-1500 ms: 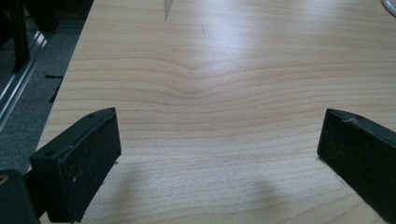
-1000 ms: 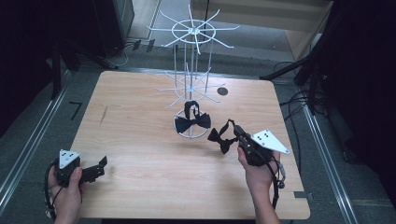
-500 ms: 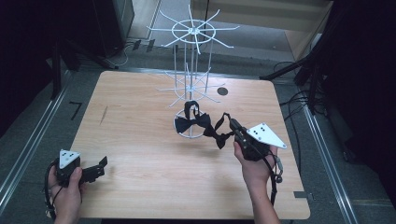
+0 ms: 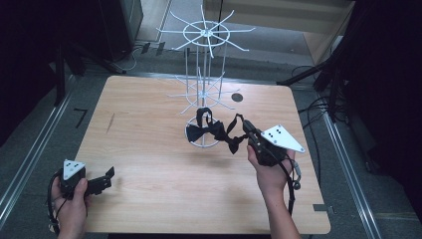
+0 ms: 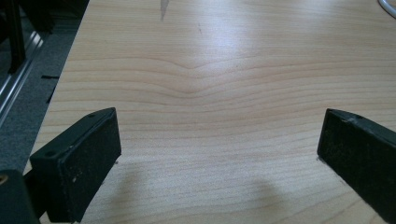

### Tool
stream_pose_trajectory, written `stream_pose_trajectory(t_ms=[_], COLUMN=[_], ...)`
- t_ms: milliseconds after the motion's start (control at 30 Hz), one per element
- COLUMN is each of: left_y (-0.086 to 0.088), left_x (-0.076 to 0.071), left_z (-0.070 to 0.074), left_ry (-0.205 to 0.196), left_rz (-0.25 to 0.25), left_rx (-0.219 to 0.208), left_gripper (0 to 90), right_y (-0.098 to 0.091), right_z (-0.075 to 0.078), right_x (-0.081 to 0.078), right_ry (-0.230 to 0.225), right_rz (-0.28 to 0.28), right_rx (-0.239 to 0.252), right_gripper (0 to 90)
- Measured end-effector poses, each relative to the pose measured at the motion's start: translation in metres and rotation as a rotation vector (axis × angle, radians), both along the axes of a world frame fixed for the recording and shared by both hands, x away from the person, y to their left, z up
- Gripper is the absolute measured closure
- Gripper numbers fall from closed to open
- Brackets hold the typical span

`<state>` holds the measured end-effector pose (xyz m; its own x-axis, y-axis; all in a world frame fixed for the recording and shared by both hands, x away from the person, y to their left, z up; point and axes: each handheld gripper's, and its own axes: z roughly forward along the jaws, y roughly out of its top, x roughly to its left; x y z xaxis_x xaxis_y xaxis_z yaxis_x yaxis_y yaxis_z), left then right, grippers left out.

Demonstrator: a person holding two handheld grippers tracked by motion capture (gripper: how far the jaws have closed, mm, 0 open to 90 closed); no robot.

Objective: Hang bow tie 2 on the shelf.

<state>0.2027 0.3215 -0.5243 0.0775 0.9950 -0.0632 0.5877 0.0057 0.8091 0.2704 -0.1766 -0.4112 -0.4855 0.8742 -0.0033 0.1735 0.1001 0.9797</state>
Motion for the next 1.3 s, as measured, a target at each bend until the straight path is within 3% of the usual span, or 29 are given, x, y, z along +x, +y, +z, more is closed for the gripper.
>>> stream_pose_trajectory(t_ms=[833, 1300], left_y=[0.000, 0.001], left_x=[0.000, 0.000], left_z=[0.000, 0.000], left_ry=[-0.004, -0.003], left_rz=[-0.002, -0.002], left_rx=[-0.007, -0.011], left_gripper=[0.0, 0.0], right_y=[0.010, 0.012], right_z=[0.017, 0.008], right_x=[0.015, 0.028], right_ry=[-0.018, 0.029], right_rz=[0.007, 0.002], right_rx=[-0.003, 0.005], right_gripper=[90.0, 90.0])
